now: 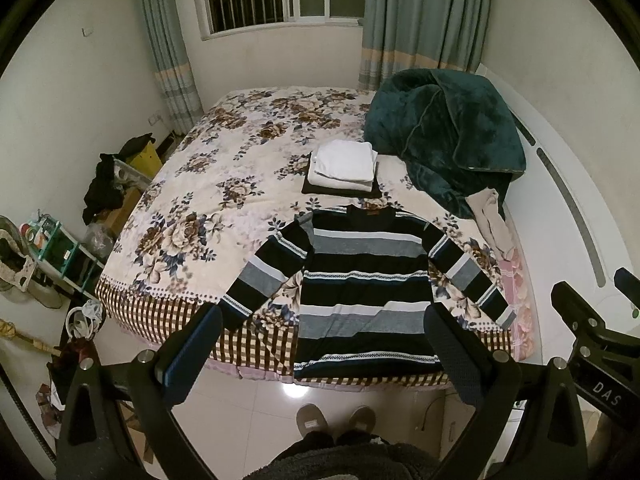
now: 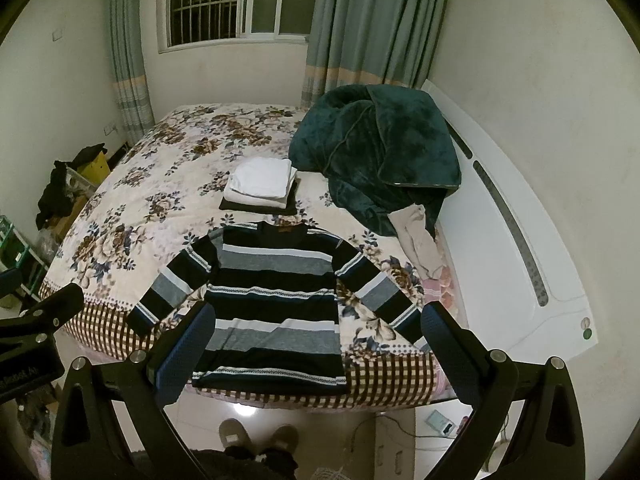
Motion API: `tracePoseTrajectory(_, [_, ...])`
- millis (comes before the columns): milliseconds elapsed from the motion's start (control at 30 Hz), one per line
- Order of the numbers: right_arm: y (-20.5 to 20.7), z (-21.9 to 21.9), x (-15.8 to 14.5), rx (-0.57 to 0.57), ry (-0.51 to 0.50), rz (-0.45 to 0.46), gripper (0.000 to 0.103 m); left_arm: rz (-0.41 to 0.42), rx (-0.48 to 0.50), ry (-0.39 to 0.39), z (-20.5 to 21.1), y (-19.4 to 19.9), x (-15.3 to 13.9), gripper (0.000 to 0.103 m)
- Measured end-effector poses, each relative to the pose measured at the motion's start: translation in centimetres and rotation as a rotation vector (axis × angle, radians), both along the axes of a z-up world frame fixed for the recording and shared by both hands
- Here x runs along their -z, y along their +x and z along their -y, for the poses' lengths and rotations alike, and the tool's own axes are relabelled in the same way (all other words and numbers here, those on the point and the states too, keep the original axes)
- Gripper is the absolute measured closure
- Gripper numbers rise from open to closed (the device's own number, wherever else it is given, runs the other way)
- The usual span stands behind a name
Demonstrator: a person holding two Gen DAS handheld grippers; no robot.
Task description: Fold small clothes
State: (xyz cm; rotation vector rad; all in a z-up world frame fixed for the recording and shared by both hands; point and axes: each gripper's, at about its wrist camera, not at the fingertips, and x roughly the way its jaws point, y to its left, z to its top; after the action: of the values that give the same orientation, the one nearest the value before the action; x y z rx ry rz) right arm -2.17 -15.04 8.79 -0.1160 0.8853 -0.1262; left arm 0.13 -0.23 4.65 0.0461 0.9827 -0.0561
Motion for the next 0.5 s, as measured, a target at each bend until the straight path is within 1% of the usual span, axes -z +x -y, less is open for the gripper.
tracePoseTrajectory(100, [0.8, -0.2, -0.4, 0.013, 0.01, -0.008, 0.0, -0.008, 0.008, -0.003, 0.2, 0.9, 0.4, 0.0])
tracePoseTrajectory(200, [2.2, 0.3, 0.3, 0.033, 0.026, -0.023, 0.0, -0.004, 0.01, 0.003, -0.1, 1.9, 1.5, 0.0])
tracePoseTrajectory(267, [3.3, 1.3, 2.2, 0.061, 0.051, -0.039, 0.0, 0.01, 0.014, 0.018, -0.1, 3.0, 2.7, 0.0])
tracePoseTrajectory(333, [4.6, 3.1, 4.3, 0.114, 0.075, -0.052, 0.0, 0.021, 0.03, 0.034, 0.1, 4.4, 4.4, 0.0])
tracePoseTrajectory(400, [6.1, 5.6, 7.2, 0.2, 0.084, -0.075, 0.0, 0.017, 0.044, 0.077, 1.1, 6.7, 6.9, 0.0])
tracePoseTrajectory(467, [7.6, 9.0, 10.8, 0.296, 0.106, -0.113, 0.0, 0.009, 0.057, 0.095, 1.8, 8.3, 9.2, 0.0])
tracePoseTrajectory(500, [8.4, 11.0, 12.8, 0.346, 0.12, -0.141, 0.0, -0.004, 0.057, 0.122, 2.7, 10.0, 11.2, 0.0])
